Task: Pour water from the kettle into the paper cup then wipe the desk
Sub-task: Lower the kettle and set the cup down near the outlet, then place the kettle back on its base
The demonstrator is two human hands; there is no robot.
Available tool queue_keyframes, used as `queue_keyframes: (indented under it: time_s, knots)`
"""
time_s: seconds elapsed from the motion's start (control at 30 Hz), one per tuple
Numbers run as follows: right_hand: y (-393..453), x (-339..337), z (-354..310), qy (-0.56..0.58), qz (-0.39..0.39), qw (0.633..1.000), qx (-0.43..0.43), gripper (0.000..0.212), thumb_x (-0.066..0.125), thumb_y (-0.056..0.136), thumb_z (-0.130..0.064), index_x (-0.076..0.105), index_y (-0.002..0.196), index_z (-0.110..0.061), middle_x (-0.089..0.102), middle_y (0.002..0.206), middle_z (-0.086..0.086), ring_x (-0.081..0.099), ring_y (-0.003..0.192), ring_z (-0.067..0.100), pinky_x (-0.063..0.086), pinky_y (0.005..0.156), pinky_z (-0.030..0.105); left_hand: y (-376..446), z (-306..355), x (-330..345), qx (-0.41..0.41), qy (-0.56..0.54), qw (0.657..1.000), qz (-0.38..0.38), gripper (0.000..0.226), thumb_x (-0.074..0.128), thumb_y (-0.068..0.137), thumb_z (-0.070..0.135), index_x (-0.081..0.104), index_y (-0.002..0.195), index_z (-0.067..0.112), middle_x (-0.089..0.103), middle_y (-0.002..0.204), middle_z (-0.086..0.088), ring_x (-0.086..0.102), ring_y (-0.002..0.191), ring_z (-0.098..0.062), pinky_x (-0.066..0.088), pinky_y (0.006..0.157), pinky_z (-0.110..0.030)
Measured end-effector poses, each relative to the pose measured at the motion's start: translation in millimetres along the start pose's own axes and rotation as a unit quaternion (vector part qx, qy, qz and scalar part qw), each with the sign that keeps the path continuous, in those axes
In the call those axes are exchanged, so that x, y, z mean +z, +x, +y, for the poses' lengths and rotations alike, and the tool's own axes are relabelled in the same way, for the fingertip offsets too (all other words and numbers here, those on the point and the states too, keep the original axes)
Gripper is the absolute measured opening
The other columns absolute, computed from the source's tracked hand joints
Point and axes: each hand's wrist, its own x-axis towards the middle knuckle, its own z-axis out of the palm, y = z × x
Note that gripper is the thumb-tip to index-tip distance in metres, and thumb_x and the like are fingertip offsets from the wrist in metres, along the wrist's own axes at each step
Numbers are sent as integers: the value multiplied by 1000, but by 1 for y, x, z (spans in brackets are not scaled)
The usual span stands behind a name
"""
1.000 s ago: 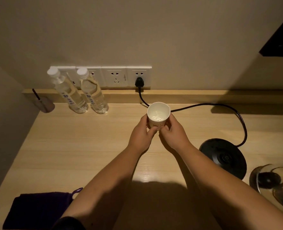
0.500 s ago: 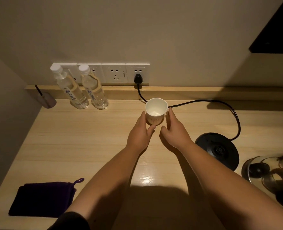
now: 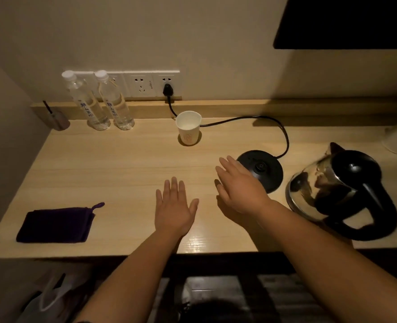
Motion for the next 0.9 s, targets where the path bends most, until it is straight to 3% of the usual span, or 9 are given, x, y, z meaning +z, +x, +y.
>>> queue_keyframes:
  time_s: [0.17,0.3,0.43,0.63,0.73,0.8,0.9]
  knots:
    - [-30,-23,15,-69,-17,996,-45,50,43,96,-33,42,139,-8,34,151,13,22,141,30,15,116,41,0,-1,1,5,5,1000,27,79,6,94,62,5,154,10,-1,162,-10,-8,147,-26,-4,117,-47]
    - [-51,-36,30,-85,6,996,-18,53,49,94,-33,44,139,-7,39,148,13,26,140,30,11,114,39,-1,1,-1,7,7,999,40,78,11,95,59,10,153,8,4,162,-12,-4,147,-27,0,118,-47]
    - [-76,-57,48,-102,52,992,50,54,52,92,-34,45,138,-7,43,146,14,29,138,31,9,111,37,-2,2,-4,9,4,999,41,76,16,96,57,12,153,6,6,161,-14,-1,147,-28,2,117,-48]
    - [-139,-94,81,-136,174,954,204,53,56,87,-29,46,134,-7,45,143,16,27,138,34,13,112,49,-2,2,-4,12,6,999,42,75,18,97,55,14,152,5,8,161,-15,0,147,-29,3,117,-49]
    - [-167,-93,89,-67,226,929,285,55,59,88,-30,43,137,-10,42,145,15,30,137,32,22,112,52,-2,2,-4,13,10,999,46,74,21,97,54,17,152,4,12,160,-16,4,147,-31,6,116,-51]
    - [-177,-89,91,85,272,892,352,57,61,88,-36,42,138,-15,45,140,7,43,122,18,41,98,38,-2,2,-5,12,13,999,43,73,23,97,53,19,151,3,13,160,-16,5,146,-32,7,116,-52]
    - [-181,-82,94,221,322,819,420,58,64,83,-46,47,131,-20,48,123,-5,47,103,6,37,73,14,-3,2,-6,15,14,999,45,73,24,97,53,21,150,3,15,159,-17,7,146,-33,9,115,-52]
